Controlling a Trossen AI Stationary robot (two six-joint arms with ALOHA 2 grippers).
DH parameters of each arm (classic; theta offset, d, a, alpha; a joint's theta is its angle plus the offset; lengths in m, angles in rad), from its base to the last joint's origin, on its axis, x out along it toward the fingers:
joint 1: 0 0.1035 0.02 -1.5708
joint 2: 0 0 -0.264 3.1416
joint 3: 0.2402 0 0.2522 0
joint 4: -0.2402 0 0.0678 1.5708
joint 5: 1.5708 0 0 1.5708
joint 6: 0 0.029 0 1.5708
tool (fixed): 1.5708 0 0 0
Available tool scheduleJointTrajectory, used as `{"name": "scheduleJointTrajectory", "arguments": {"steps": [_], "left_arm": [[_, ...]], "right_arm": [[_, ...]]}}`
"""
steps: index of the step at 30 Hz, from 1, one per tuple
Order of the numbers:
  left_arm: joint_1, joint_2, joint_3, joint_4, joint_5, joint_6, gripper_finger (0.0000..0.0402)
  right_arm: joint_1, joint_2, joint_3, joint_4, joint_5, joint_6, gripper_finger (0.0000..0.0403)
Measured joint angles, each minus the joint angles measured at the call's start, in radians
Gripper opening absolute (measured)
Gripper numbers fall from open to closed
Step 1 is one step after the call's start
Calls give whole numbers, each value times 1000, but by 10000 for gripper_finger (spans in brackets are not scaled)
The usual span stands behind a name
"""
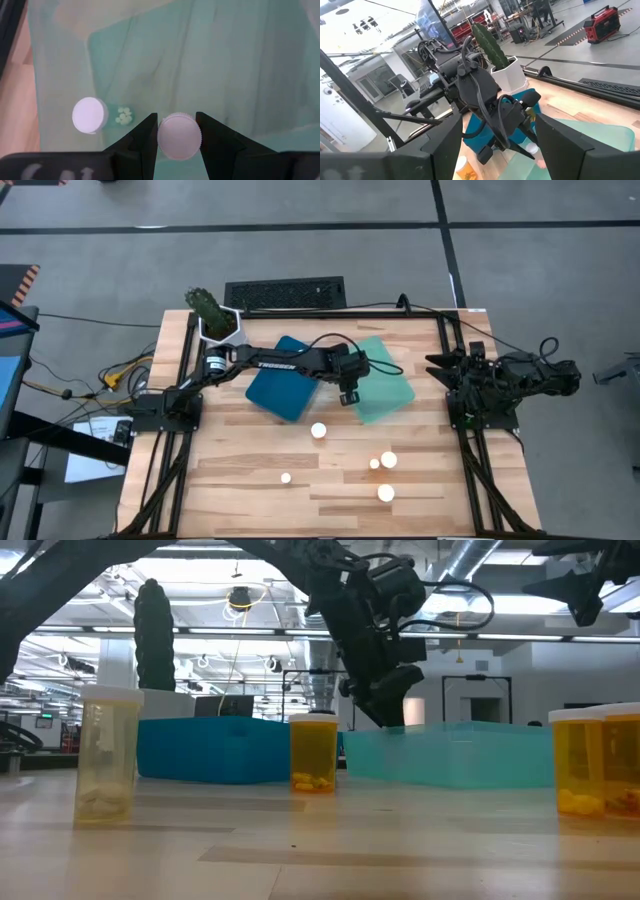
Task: Pick and place medicine bottles into bin by pill shape (circle, oval)
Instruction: Put the pink pill bottle into the green bin
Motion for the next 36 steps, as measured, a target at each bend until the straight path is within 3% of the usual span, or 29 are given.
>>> {"name": "scheduleJointTrajectory", "arguments": {"steps": [26,30,36], "left_arm": [[12,16,0,9,31,0,115],[9,17,0,8,-24,3,114],[16,15,0,1,0,-7,114]], "right_arm": [[0,0,0,0,0,0,260],[0,0,0,0,0,0,260],[0,0,0,0,0,0,260]]}}
